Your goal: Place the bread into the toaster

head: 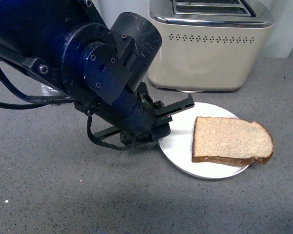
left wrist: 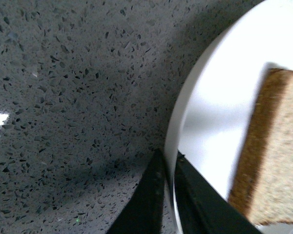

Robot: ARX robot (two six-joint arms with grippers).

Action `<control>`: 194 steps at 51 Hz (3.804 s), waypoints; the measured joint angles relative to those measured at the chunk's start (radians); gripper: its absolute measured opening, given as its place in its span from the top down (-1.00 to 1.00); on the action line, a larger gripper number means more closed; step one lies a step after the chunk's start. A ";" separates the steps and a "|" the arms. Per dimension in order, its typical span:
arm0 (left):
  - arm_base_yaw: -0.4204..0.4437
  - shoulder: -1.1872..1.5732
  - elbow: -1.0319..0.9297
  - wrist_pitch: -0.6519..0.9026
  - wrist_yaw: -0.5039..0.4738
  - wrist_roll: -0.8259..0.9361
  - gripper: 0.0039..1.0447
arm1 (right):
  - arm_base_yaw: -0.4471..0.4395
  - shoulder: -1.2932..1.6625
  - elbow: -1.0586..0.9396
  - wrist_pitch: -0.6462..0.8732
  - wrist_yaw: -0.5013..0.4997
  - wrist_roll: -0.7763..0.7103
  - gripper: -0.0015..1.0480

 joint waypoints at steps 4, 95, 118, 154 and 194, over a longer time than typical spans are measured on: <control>0.003 -0.008 -0.008 0.028 -0.005 -0.026 0.57 | 0.000 0.000 0.000 0.000 0.000 0.000 -0.81; 0.499 -1.753 -1.167 0.436 -0.185 0.681 0.94 | 0.000 0.000 0.000 0.000 0.000 0.000 -0.81; 0.500 -1.938 -1.167 0.257 -0.184 0.681 0.94 | 0.000 0.000 0.000 0.000 0.000 0.000 -0.81; 0.500 -2.210 -1.167 -0.022 -0.182 0.681 0.78 | 0.000 0.000 0.000 0.000 0.000 0.000 -0.81; 0.500 -2.210 -1.167 -0.023 -0.182 0.683 -0.88 | -0.042 1.520 0.484 0.098 -0.215 0.168 -0.81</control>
